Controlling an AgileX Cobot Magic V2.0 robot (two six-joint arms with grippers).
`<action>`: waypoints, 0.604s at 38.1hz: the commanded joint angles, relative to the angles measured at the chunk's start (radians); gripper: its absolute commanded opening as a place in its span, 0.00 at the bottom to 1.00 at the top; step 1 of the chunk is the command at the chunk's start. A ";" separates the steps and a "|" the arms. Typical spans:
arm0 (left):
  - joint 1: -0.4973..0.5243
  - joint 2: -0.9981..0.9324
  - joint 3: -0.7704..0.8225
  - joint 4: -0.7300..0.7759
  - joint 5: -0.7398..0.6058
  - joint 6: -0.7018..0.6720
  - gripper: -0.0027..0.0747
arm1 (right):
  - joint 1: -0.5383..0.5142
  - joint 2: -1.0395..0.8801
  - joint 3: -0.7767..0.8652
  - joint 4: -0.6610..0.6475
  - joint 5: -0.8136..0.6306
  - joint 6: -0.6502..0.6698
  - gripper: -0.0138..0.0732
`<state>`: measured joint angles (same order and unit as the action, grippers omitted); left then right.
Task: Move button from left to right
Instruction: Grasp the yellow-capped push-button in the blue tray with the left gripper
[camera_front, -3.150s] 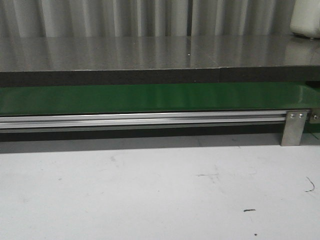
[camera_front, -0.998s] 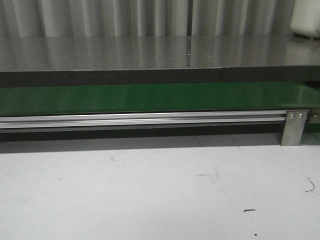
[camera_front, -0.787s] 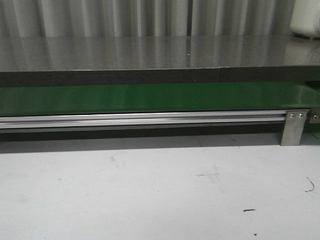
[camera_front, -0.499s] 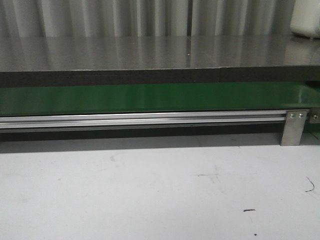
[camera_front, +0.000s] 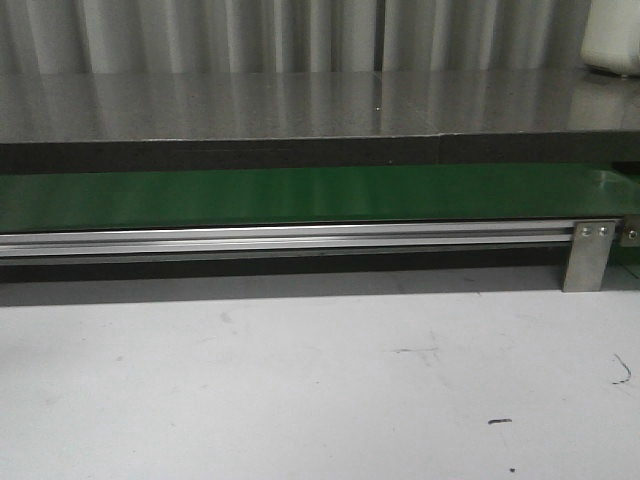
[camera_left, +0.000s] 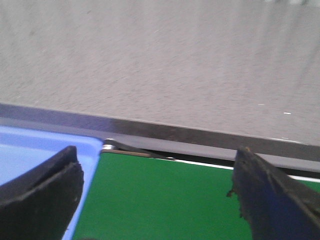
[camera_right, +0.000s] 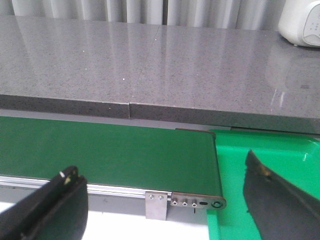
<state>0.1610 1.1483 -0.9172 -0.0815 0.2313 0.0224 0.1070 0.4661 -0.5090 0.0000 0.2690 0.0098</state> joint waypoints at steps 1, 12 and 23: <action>0.067 0.080 -0.126 -0.014 -0.001 -0.015 0.78 | 0.003 0.012 -0.038 -0.010 -0.076 -0.010 0.90; 0.307 0.388 -0.371 -0.014 0.188 0.000 0.76 | 0.003 0.012 -0.038 -0.010 -0.076 -0.010 0.90; 0.408 0.710 -0.598 -0.014 0.437 0.223 0.76 | 0.003 0.012 -0.038 -0.010 -0.076 -0.010 0.90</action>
<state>0.5663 1.8452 -1.4393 -0.0862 0.6519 0.1722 0.1070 0.4661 -0.5090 0.0000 0.2690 0.0098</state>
